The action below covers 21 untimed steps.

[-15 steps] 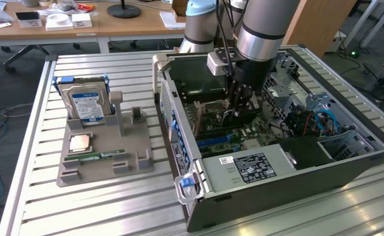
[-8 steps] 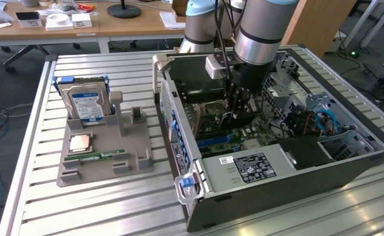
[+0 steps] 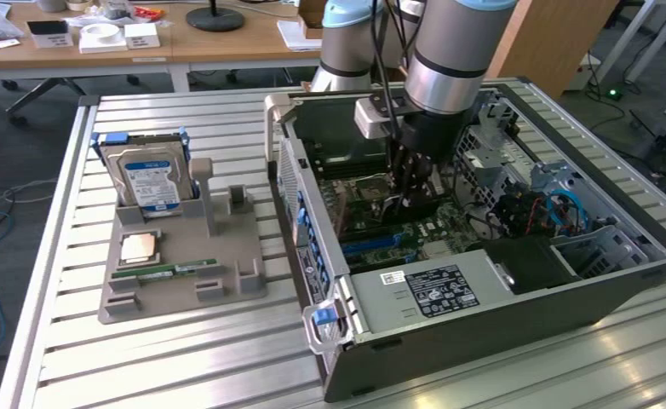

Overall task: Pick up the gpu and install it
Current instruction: 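Insert the gpu into the slot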

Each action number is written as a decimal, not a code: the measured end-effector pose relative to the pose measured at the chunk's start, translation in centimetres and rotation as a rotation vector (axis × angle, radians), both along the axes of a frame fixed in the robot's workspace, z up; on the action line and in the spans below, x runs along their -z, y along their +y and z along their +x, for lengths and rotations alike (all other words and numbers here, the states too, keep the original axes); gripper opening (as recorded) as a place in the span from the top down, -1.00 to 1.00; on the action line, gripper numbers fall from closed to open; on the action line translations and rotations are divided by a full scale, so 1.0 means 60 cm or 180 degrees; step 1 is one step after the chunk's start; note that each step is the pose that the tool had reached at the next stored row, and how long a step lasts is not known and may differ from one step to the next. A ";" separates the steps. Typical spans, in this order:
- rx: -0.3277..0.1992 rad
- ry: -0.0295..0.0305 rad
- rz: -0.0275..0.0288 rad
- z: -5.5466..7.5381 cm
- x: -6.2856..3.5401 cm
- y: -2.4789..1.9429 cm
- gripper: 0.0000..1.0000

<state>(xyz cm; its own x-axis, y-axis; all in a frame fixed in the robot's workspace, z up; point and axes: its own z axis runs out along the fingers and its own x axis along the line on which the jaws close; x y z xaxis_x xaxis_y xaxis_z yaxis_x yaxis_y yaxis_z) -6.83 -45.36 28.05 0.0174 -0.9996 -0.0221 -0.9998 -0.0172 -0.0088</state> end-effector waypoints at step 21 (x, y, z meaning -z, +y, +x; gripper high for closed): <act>-0.0001 0.0000 0.0000 -0.006 0.009 -0.0053 0.48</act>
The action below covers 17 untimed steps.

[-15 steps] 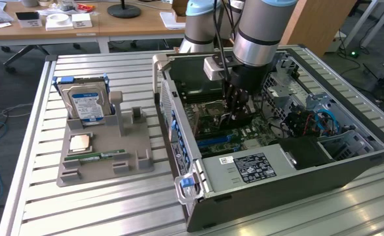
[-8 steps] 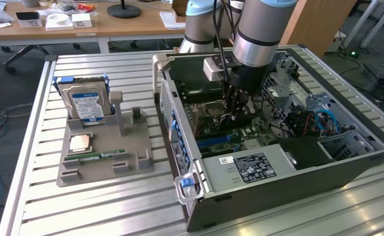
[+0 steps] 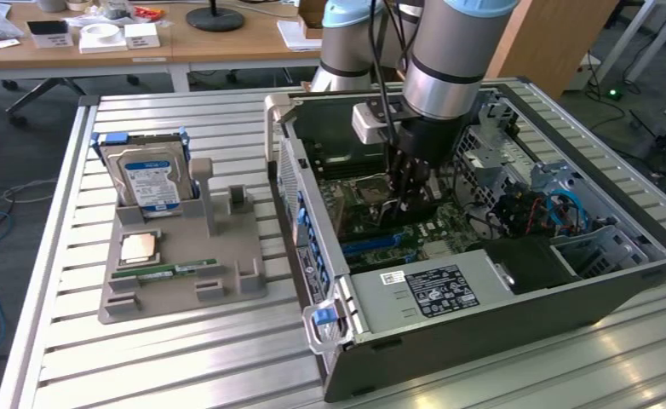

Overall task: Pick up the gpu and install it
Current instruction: 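Insert the gpu into the slot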

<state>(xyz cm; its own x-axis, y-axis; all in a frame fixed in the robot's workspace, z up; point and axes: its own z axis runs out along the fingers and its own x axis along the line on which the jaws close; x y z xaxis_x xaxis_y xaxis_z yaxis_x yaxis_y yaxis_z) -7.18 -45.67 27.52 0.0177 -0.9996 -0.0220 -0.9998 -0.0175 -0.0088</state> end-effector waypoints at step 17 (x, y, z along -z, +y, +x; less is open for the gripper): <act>0.0000 0.0000 0.0000 -0.007 0.009 0.0001 0.48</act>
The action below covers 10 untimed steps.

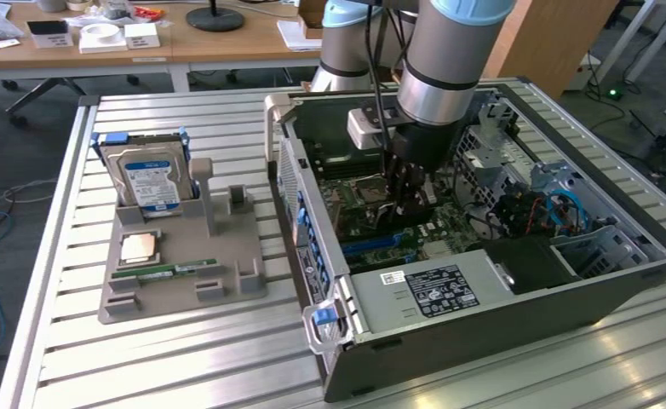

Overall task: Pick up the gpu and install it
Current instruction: 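Insert the gpu into the slot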

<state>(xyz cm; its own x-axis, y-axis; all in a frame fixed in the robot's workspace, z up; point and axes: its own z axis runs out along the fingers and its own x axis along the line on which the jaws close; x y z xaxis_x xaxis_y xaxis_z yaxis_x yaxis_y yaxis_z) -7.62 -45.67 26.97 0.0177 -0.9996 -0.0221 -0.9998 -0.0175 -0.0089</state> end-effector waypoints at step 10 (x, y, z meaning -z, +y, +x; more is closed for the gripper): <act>0.0000 0.0000 -0.0001 -0.004 0.000 -0.0011 0.48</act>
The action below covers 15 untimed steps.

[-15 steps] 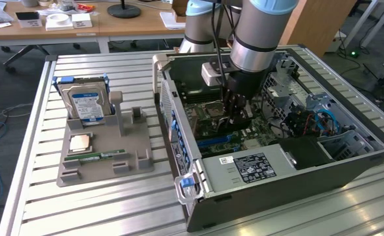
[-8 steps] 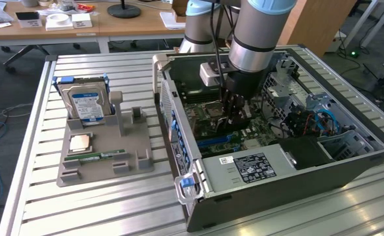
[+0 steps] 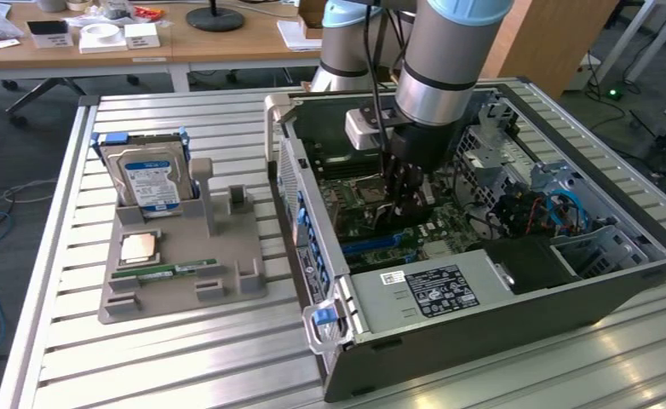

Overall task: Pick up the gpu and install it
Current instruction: 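Insert the gpu into the slot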

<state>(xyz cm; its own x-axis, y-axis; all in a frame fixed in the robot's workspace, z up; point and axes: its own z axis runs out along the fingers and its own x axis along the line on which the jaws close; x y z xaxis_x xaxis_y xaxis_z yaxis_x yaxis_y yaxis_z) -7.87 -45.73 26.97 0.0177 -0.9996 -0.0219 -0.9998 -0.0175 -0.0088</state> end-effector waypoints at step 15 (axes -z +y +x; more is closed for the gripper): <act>-0.0001 0.0000 0.0000 -0.006 0.001 -0.0011 0.48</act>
<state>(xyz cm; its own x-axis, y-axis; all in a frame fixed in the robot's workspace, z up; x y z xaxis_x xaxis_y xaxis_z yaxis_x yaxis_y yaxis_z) -8.21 -45.80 26.94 0.0179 -0.9996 -0.0219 -0.9998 -0.0177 -0.0088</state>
